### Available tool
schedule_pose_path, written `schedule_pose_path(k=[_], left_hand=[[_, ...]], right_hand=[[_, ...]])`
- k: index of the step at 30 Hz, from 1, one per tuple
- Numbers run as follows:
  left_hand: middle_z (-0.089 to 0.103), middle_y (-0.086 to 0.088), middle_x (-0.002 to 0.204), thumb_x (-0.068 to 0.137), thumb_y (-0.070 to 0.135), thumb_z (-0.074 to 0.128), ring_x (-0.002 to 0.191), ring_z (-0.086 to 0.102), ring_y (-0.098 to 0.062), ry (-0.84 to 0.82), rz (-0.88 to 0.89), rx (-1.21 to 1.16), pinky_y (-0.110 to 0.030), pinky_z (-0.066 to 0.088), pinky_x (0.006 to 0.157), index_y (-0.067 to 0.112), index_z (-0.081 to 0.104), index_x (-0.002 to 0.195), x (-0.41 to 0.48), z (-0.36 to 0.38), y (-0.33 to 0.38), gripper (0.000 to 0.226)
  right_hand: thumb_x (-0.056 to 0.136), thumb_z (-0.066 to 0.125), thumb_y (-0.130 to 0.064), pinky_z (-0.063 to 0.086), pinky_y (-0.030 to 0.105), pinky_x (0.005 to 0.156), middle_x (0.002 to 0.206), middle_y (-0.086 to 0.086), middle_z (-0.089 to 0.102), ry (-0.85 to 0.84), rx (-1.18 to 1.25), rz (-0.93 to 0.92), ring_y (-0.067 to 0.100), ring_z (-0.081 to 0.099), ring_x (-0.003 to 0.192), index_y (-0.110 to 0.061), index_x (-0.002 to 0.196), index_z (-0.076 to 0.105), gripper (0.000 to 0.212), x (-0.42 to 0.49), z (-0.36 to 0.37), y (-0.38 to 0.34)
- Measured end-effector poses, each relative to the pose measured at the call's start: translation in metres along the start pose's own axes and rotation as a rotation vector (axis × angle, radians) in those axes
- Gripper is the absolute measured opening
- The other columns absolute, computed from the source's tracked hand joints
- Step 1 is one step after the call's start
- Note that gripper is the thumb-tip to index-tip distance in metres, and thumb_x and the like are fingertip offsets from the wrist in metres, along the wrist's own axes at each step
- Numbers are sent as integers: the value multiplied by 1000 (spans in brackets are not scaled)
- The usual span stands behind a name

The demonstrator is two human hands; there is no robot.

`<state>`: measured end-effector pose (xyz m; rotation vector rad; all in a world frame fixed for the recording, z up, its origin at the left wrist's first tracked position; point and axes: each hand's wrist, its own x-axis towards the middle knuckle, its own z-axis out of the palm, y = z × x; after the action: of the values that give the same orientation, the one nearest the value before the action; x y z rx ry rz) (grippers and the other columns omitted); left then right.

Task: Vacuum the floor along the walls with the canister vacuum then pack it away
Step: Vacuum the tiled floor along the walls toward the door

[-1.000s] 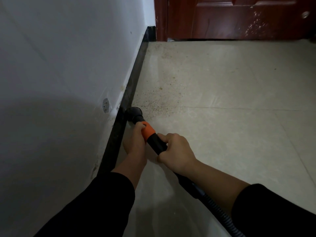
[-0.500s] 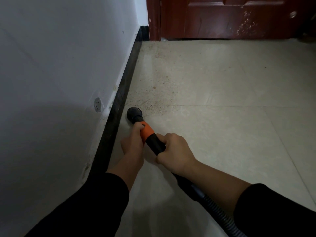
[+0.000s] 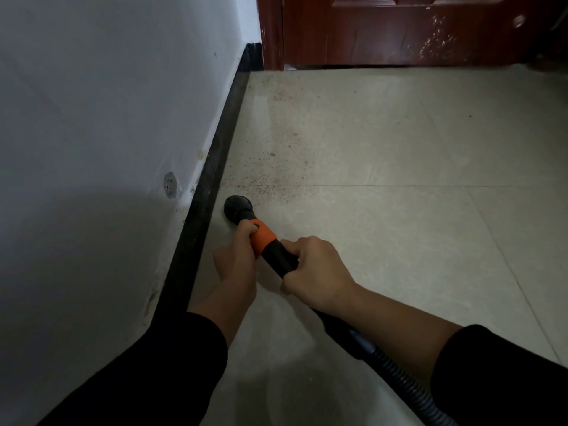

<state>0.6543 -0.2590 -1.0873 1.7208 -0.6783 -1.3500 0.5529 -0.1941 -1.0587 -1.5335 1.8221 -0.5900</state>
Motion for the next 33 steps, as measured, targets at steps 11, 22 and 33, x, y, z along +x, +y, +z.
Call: schedule_pose_path(k=[11,22,33], left_hand=[[50,-2,63,74,33,68,54,45,-16,-72,-18,9,-26,34,49,14,56,67,12,13,4,24],[47,1,56,77,29,68,49,43,-13,-104,-21,-3,-25,33,47,15,51,63,7,31,1,26],[55,-3,66,72,33,71,59,51,-17,-151,-43,-5,-29,42,58,11,63,73,4,48,-9,23]], right_hand=[[67,66,-5,32,23,47,59,-2,48,34,7,35,13,45,50,-11,77,56,15,10,-1,7],[68,65,-5,30,23,46,57,-3,45,67,0,40,13,43,49,-16,72,50,19,7,-12,18],[67,67,-5,35,24,47,62,-1,50,106,-21,86,17,49,54,-16,76,56,18,-2,-26,29]])
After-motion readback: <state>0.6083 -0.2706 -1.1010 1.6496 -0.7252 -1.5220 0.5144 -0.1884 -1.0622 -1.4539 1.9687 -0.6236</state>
